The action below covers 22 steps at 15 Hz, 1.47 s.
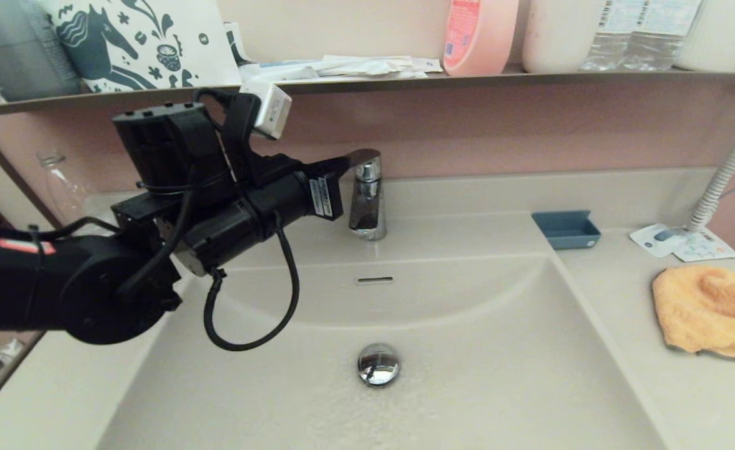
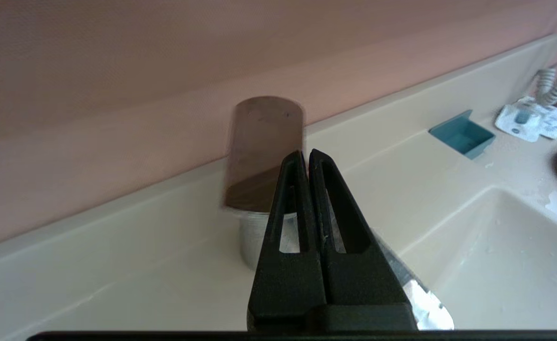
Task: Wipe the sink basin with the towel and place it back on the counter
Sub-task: Turn off the faucet, then pick up the cloth
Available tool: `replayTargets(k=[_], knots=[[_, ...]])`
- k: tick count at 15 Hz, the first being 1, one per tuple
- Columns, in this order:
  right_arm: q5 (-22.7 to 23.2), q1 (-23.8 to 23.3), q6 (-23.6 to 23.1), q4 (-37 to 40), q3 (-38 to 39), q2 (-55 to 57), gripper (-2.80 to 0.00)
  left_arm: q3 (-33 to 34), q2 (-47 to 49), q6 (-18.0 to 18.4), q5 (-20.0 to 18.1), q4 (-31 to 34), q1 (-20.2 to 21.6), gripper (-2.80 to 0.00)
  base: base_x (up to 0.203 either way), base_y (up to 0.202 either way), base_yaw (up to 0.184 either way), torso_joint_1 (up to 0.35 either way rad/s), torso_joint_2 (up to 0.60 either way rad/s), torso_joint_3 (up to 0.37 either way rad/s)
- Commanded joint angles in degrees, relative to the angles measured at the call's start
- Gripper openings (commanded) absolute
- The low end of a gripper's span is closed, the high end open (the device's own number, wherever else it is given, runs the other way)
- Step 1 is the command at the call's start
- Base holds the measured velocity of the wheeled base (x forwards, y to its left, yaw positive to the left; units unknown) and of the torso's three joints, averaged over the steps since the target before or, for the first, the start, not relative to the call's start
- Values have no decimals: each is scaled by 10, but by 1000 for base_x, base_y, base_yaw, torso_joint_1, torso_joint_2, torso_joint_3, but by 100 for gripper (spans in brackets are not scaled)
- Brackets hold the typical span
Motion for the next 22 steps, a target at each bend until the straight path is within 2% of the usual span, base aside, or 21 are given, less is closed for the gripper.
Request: replayTargets(k=[1, 8, 11, 13, 15, 18, 19, 22], knots=[[0, 0, 0, 0, 0, 0, -280, 20, -42, 0, 0, -6, 0, -280, 0, 0, 0, 0, 0, 0], [0, 0, 0, 0, 0, 0, -280, 247, -252, -12, 0, -6, -7, -280, 0, 0, 0, 0, 0, 0], [0, 0, 0, 0, 0, 0, -280, 302, -353, -20, 12, 2, -4, -280, 0, 0, 0, 0, 0, 0], [0, 0, 0, 0, 0, 0, -280, 326, -433, -20, 26, 41, 8, -280, 0, 0, 0, 0, 0, 0], [0, 0, 0, 0, 0, 0, -280, 346, -503, -5, 32, 84, 51, -280, 0, 0, 0, 0, 0, 0], [0, 0, 0, 0, 0, 0, -280, 366, -592, 16, 33, 108, 191, -280, 0, 0, 0, 0, 0, 0], [0, 0, 0, 0, 0, 0, -280, 380, -631, 18, 34, 114, 226, -280, 0, 0, 0, 0, 0, 0], [0, 0, 0, 0, 0, 0, -280, 424, -765, 21, 33, 167, 270, -280, 0, 0, 0, 0, 0, 0]])
